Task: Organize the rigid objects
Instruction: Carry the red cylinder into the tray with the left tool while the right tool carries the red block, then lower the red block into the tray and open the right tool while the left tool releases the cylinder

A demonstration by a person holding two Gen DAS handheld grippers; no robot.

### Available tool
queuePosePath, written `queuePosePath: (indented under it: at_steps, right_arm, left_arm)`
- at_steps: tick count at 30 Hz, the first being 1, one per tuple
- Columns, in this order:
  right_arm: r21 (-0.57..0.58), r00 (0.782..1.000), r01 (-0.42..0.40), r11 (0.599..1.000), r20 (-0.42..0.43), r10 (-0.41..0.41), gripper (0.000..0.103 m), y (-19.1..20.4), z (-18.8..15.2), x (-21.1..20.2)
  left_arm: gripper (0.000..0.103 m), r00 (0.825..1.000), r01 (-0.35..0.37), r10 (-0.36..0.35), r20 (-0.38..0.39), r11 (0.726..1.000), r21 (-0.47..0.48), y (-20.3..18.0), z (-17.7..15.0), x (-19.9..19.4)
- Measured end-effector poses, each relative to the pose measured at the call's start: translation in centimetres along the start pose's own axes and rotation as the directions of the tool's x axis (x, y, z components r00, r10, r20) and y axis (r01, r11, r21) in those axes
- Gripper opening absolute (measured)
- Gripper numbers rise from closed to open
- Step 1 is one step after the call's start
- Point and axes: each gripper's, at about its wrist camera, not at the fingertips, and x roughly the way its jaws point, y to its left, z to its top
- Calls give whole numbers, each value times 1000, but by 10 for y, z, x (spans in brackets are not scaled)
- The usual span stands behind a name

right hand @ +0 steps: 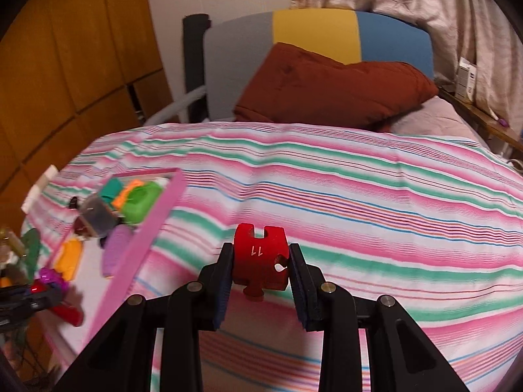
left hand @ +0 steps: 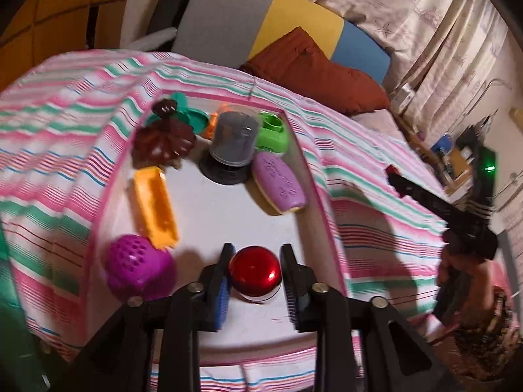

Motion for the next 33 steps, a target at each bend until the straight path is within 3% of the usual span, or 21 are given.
queuePosePath:
  at_steps: [2, 6, 15, 21, 28, 33]
  right_arm:
    - [-5, 1000, -19, 1000, 1, 19, 33, 8, -2, -4]
    - [-21, 999, -53, 998, 1, 53, 33, 22, -7, -7]
    - [-52, 992, -124, 991, 8, 125, 33, 43, -14, -19]
    - [-90, 976, -215, 972, -11, 215, 33, 70, -17, -27]
    - [-155, 959, -283, 947, -60, 277, 33, 106, -30, -29]
    - [-178, 951, -309, 934, -91, 297, 33, 128, -33, -24]
  left_arm:
    - [44, 997, -58, 58, 41, 998, 7, 0, 1, -7]
    - [45, 993, -28, 30, 115, 1000, -14, 6, 0, -24]
    - [45, 976, -67, 78, 205, 996, -59, 14, -9, -49]
    - [45, 965, -170, 176, 195, 984, -49, 15, -17, -49]
    - [45, 946, -252, 231, 226, 965, 69, -5, -28, -56]
    - [45, 945, -273, 253, 208, 959, 74, -5, -29, -55]
